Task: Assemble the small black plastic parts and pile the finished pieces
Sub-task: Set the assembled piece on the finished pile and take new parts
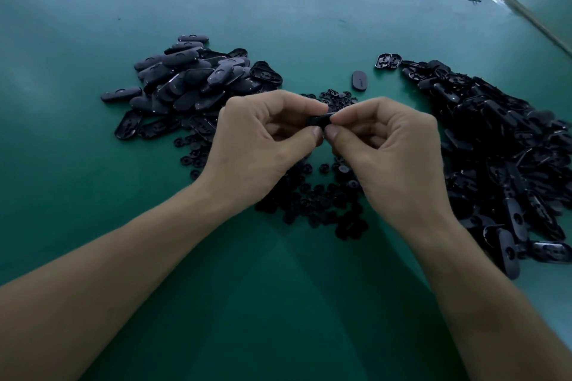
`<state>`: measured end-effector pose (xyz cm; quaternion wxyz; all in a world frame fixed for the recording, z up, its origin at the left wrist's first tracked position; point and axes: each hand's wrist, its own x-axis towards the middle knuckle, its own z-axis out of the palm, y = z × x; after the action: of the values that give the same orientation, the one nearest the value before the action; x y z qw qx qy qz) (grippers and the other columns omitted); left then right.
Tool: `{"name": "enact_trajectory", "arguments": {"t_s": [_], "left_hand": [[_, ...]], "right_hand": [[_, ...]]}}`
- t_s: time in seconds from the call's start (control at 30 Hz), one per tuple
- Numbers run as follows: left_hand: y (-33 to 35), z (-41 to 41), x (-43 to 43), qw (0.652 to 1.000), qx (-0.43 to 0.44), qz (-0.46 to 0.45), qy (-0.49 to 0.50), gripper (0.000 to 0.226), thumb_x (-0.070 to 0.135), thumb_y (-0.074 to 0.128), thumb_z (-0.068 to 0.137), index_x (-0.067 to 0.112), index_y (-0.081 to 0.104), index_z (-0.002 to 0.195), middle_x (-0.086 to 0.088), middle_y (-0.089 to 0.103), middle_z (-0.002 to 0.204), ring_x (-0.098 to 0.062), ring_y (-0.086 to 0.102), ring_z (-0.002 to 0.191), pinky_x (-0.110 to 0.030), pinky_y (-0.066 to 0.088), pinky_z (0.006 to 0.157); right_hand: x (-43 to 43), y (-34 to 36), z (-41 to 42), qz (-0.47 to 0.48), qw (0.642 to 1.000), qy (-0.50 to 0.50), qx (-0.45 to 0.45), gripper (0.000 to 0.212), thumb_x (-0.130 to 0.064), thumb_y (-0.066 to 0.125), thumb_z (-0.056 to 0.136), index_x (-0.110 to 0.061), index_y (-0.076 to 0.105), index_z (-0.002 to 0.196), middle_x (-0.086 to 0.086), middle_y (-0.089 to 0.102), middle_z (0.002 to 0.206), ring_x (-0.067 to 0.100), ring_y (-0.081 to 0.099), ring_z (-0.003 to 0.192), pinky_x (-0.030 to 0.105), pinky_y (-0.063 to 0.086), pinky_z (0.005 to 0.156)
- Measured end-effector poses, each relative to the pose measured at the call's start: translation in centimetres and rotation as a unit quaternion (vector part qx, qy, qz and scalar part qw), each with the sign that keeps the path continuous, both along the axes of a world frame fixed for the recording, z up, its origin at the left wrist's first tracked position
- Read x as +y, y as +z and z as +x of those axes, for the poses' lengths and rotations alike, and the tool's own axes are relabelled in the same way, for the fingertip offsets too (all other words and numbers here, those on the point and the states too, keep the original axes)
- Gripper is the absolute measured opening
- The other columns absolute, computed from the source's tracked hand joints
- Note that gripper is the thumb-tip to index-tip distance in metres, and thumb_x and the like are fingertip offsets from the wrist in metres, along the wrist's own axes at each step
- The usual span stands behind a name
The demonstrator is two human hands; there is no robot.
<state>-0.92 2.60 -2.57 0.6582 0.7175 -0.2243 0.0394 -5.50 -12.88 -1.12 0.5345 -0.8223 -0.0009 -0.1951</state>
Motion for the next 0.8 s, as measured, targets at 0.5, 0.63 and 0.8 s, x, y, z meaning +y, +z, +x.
{"name": "enact_trajectory", "arguments": {"t_s": [0.5, 0.63, 0.8], "left_hand": [[-0.2, 0.17, -0.06, 1.0, -0.013, 0.002, -0.003, 0.02, 0.006, 0.075, 0.081, 0.022, 0.073, 0.094, 0.002, 0.077, 0.089, -0.015, 0.075, 0.081, -0.03, 0.061, 0.076], [-0.18, 0.32, -0.08, 1.0, -0.021, 0.008, 0.006, 0.018, 0.007, 0.078, 0.084, 0.021, 0.072, 0.093, 0.005, 0.075, 0.084, -0.012, 0.072, 0.076, -0.028, 0.06, 0.071], [-0.23, 0.64, -0.09, 1.0, -0.006, 0.012, 0.014, 0.024, 0.003, 0.076, 0.086, 0.025, 0.067, 0.092, 0.011, 0.072, 0.08, -0.005, 0.07, 0.074, -0.022, 0.058, 0.069]], "right_hand": [[0.5, -0.01, -0.16, -0.015, 1.0, -0.004, -0.02, 0.025, -0.007, 0.073, 0.089, -0.032, 0.073, 0.09, -0.015, 0.074, 0.08, 0.003, 0.072, 0.077, 0.023, 0.058, 0.075], [0.7, 0.09, -0.21, -0.043, 0.998, -0.004, -0.036, 0.026, -0.008, 0.073, 0.088, -0.033, 0.069, 0.091, -0.016, 0.073, 0.081, 0.002, 0.072, 0.078, 0.021, 0.058, 0.073], [0.83, 0.2, -0.29, -0.054, 0.997, 0.002, -0.051, 0.023, -0.007, 0.073, 0.088, -0.029, 0.071, 0.091, -0.018, 0.073, 0.081, 0.001, 0.071, 0.077, 0.018, 0.057, 0.073]]}}
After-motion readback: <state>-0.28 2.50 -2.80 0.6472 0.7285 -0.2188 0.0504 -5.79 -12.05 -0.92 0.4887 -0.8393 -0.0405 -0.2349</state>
